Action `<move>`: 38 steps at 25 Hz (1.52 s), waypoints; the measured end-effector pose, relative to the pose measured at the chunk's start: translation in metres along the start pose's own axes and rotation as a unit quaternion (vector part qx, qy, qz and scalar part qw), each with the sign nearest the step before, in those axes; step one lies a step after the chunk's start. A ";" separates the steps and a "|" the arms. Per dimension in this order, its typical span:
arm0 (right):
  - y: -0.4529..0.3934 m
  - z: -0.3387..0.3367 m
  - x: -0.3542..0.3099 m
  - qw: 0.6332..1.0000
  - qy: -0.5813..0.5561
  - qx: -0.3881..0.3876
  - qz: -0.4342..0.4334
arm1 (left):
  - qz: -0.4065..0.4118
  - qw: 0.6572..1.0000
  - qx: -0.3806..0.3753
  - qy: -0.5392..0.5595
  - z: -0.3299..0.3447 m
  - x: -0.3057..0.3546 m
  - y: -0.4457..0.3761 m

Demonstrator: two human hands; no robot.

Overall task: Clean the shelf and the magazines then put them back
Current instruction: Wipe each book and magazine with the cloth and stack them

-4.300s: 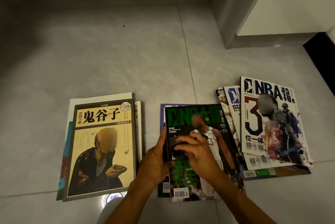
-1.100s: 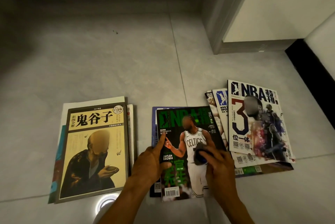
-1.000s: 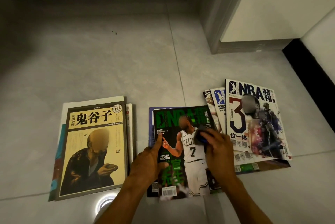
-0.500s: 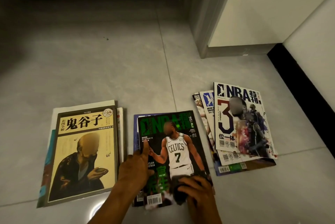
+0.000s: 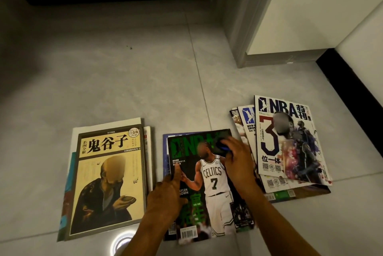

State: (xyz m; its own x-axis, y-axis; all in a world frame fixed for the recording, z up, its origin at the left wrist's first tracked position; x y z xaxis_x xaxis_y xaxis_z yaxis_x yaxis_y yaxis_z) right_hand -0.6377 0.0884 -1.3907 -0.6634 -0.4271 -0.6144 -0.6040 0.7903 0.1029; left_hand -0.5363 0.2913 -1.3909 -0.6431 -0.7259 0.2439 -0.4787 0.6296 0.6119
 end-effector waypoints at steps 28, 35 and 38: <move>0.105 -0.043 -0.082 0.805 -0.542 -0.155 0.187 | -0.010 0.801 0.046 0.596 -0.099 0.033 0.034; 0.078 -0.183 -0.171 0.955 -0.236 0.093 -0.155 | 0.170 0.842 0.199 0.471 -0.158 0.056 0.071; 0.089 -0.182 -0.234 0.942 -0.047 0.150 -0.297 | 0.253 0.840 0.222 0.426 -0.163 0.069 0.080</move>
State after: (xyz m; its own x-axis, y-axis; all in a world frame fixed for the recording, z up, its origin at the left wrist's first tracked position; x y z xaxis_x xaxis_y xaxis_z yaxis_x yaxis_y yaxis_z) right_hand -0.6167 0.1788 -1.0953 -0.1973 -0.8034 -0.5617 -0.6949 0.5188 -0.4980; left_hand -0.5216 0.2470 -1.2025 -0.2604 -0.1510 0.9536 -0.5704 0.8209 -0.0258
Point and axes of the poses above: each hand's wrist, its own y-axis away from the middle knuckle, its own z-axis out of the palm, x = y × z, the point moved 8 cm from there along -y, towards the middle knuckle, and after that the axes turned 2 degrees about -x, right-handed, at the moved point
